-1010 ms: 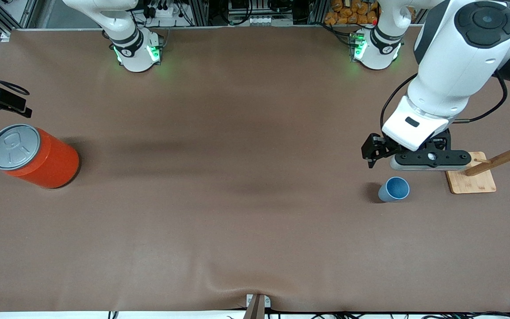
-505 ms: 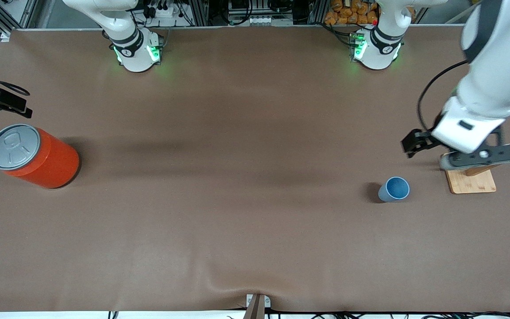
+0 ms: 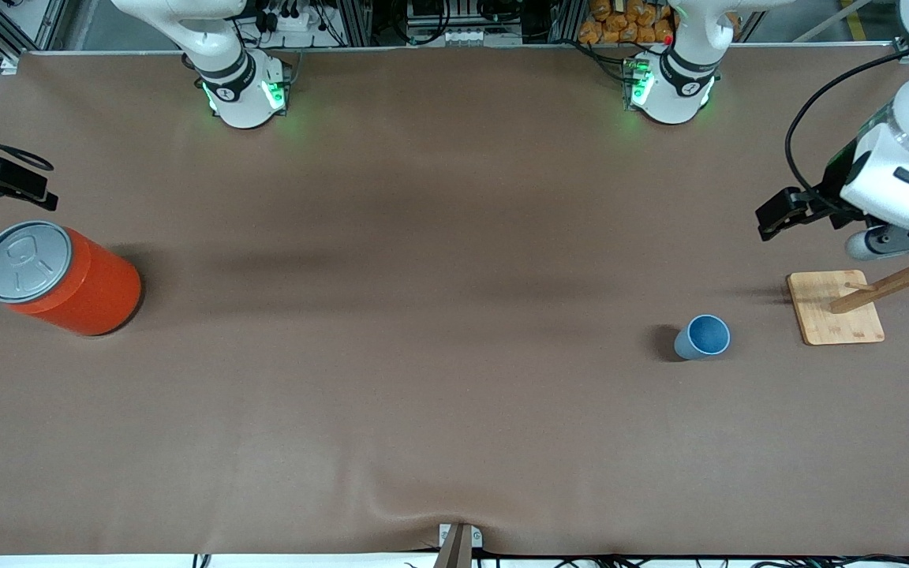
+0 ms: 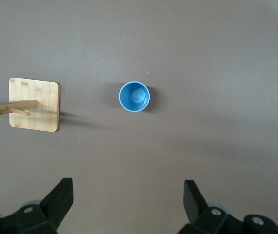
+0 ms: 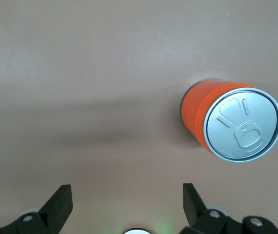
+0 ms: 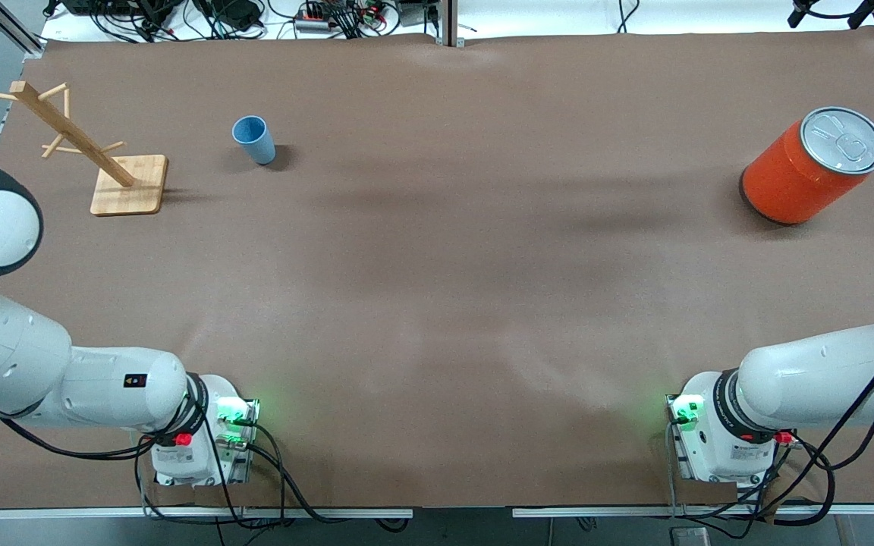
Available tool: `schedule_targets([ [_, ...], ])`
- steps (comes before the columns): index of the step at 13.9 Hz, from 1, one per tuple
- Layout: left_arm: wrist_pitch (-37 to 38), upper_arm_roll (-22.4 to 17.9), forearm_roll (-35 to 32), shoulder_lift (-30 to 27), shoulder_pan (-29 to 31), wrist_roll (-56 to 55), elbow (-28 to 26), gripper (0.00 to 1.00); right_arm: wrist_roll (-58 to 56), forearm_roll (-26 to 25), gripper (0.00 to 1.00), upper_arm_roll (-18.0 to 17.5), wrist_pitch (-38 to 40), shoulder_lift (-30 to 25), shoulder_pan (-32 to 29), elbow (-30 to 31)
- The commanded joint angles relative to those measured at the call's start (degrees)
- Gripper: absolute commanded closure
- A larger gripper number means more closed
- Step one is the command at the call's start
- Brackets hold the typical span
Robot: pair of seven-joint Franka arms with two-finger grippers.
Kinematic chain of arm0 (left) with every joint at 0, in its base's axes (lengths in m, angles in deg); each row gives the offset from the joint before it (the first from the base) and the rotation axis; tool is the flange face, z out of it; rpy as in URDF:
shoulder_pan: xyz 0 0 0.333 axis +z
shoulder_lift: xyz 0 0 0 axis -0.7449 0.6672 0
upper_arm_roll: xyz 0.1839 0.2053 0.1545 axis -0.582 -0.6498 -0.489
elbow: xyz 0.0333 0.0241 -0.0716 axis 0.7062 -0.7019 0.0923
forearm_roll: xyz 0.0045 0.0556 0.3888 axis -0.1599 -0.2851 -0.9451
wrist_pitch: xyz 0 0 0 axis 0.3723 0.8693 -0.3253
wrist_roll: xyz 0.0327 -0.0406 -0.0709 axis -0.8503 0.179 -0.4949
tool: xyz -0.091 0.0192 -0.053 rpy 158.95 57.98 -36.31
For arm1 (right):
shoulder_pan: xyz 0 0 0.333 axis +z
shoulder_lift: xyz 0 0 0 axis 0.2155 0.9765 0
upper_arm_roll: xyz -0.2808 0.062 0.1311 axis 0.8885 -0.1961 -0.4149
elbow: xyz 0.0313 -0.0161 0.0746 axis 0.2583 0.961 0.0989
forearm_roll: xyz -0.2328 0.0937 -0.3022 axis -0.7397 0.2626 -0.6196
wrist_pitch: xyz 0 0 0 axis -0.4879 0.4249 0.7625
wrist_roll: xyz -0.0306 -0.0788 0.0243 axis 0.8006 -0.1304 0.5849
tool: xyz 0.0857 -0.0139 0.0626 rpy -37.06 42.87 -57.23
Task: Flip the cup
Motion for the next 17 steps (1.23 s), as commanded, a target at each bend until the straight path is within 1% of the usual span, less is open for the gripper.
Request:
schedule_targets([
  [1,-2.78,-2.83,1.89,-7.24,-2.25,2.79,-8.59,0.00,0.66,0.37,0.00,-0.01,0.13,0.22,0.21,-0.68],
  [2,-3.58,-2.92,2.51,-9.35,-2.25,3.06,-11.24,0.00,0.66,0.37,0.00,-0.01,0.22,0.22,0.21,-0.77],
  [3,-3.67,-3.36,2.86,-10.51,-2.25,4.28,-12.31,0.00,0.66,0.37,0.00,-0.01,0.22,0.22,0.21,-0.77],
  [7,-3.06,-7.48,2.95,-10.61,-2.34,12.09,-11.88,0.00,0.66,0.37,0.00,0.08,0.22,0.22,0.21,-0.77],
  [12,-0.77,-6.96,2.78,-9.99,-1.73,13.43,-11.70,0.00,0.66,0.37,0.00,-0.01,0.22,0.22,0.21,-0.69],
  [17,0.98,-7.05,1.99,-8.06,-1.73,13.60,-6.88,0.00,0.66,0.28,0.00,0.08,0.22,0.30,0.21,-0.60],
])
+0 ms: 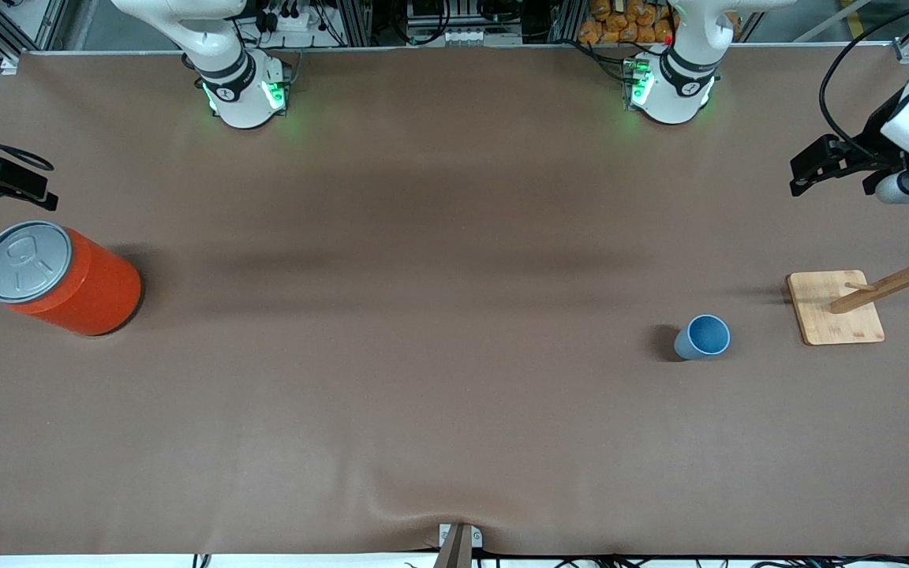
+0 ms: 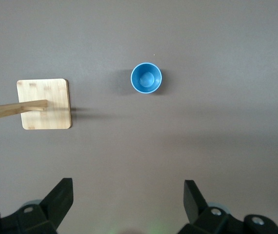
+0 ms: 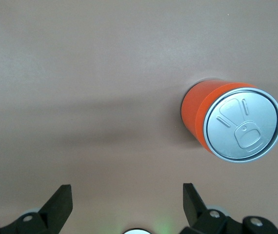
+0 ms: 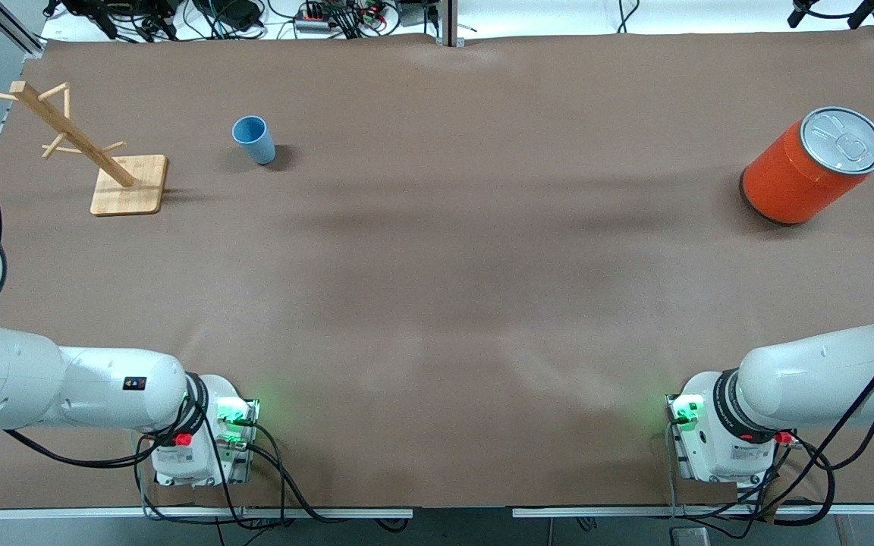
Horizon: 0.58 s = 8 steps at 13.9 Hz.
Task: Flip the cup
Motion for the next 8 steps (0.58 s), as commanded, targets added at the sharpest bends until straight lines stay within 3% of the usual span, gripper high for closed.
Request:
schedule_targets([
  [1,2.43,0.00,-0.01,1.34,0.20,0.82,3.63,0.00,0.66,0.37,0.00,0.09,0.13,0.30,0.12,-0.60],
  [8,3.22,-0.44,-0.01,2.83,0.29,0.82,4.08,0.00,0.66,0.37,0.00,0.09,0.22,0.30,0.21,-0.60],
])
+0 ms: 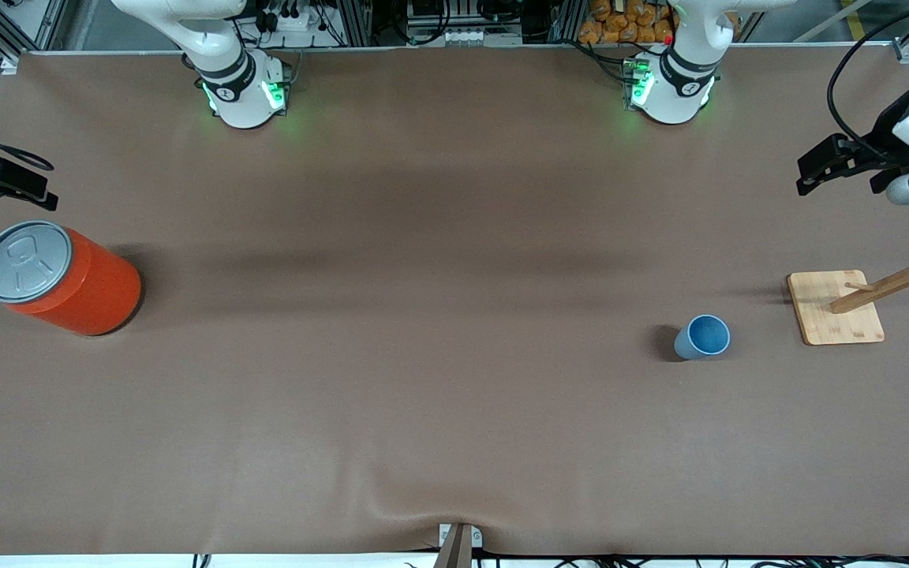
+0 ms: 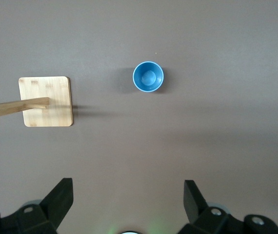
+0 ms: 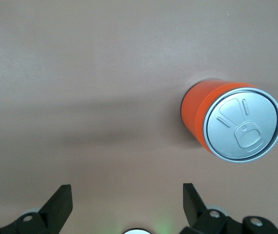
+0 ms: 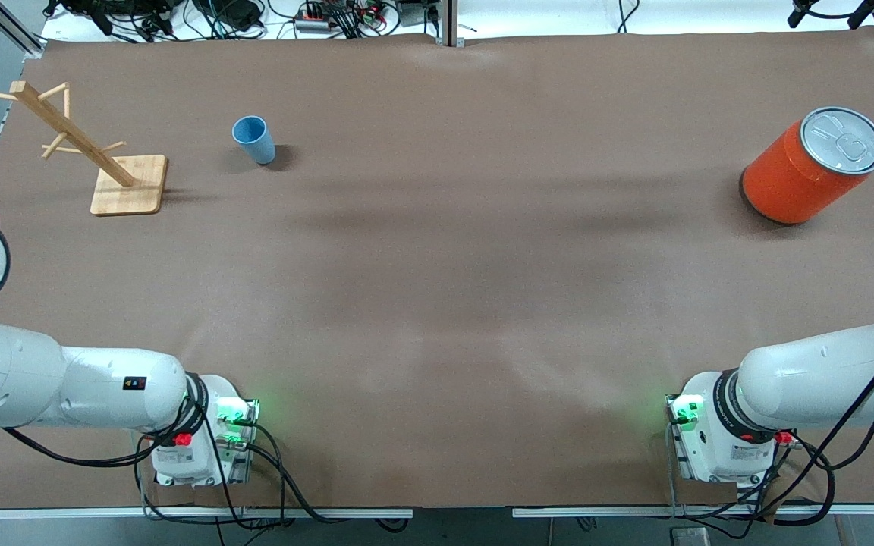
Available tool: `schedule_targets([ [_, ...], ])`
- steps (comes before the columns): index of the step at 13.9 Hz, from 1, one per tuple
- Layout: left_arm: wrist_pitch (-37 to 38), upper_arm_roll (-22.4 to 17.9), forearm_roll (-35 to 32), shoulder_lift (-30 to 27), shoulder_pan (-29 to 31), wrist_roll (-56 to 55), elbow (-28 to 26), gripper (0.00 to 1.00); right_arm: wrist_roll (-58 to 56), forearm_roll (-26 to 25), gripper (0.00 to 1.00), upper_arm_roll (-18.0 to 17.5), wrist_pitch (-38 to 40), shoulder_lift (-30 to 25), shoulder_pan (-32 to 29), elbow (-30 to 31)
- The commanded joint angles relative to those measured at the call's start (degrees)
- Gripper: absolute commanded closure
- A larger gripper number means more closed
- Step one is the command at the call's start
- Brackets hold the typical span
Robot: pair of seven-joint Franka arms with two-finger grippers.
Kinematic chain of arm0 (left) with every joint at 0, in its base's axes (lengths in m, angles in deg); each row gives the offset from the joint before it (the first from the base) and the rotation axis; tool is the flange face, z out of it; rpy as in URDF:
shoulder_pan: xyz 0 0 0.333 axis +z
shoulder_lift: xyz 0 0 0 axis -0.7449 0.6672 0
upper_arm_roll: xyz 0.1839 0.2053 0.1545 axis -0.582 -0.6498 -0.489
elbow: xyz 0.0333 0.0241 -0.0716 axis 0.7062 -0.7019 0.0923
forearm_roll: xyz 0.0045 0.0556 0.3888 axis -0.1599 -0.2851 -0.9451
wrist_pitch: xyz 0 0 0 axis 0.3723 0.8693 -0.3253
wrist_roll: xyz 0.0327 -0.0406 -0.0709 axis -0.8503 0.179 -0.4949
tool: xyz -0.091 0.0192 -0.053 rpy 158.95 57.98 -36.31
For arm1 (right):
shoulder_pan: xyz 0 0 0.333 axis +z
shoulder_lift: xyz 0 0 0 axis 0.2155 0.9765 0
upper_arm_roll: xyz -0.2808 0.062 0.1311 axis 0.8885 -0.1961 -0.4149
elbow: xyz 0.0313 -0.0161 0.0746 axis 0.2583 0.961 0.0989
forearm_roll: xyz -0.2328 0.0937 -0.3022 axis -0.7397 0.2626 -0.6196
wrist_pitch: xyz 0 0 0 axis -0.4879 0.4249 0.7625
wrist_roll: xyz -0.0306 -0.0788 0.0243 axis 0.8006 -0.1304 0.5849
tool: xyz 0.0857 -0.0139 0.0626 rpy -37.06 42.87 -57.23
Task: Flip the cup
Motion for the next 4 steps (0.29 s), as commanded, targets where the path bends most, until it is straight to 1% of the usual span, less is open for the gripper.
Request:
schedule_targets([
  [1,1.45,-0.12,-0.01,1.15,0.12,0.82,2.17,0.00,0.66,0.37,0.00,0.09,0.22,0.30,0.21,-0.60],
  [4,1.54,-0.12,-0.01,1.24,0.21,0.91,2.35,0.00,0.66,0.37,0.00,0.09,0.22,0.30,0.21,-0.51],
])
